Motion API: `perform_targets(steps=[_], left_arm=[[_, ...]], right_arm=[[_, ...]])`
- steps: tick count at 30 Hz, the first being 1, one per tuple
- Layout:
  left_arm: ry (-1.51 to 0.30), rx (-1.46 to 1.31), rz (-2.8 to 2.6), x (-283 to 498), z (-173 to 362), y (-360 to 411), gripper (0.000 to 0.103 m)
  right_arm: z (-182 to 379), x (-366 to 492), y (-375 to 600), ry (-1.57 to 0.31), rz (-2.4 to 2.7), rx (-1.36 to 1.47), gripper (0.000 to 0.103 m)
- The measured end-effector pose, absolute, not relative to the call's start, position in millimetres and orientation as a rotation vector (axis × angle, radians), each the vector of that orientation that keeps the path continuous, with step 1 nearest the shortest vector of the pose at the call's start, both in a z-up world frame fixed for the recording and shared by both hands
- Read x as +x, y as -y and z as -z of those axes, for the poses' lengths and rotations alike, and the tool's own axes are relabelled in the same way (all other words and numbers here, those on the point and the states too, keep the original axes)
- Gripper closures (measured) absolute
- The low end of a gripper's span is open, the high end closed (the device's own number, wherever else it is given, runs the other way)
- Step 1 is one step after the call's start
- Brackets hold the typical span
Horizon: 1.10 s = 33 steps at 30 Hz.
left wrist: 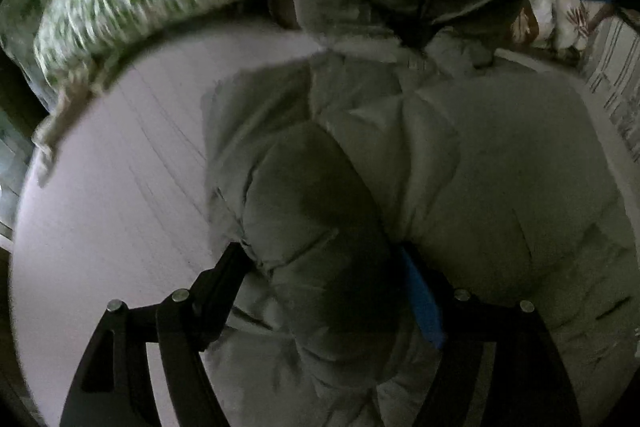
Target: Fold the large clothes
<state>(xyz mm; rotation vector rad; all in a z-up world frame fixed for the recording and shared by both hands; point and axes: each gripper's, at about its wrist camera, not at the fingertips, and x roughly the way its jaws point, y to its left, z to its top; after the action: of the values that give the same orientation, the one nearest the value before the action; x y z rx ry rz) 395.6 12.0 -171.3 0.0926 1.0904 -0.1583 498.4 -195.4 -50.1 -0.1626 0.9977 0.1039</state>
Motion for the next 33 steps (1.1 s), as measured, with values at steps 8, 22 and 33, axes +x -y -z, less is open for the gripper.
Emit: perform_targets(steps=[8,22,33], left_arm=[[-1.099,0.069,0.199,400,174,-21,0.016],[-1.108,0.125,0.178,402,171,-14,0.014],[-1.085,0.136,0.112,370,145,-16,0.014]], right_arm=[[60,552,175,-0.968,-0.124,-0.358,0.000],[103,569,197,-1.040,-0.119,-0.204,0.077],[80,510,217,-1.023,-0.155,-0.153,0.084]])
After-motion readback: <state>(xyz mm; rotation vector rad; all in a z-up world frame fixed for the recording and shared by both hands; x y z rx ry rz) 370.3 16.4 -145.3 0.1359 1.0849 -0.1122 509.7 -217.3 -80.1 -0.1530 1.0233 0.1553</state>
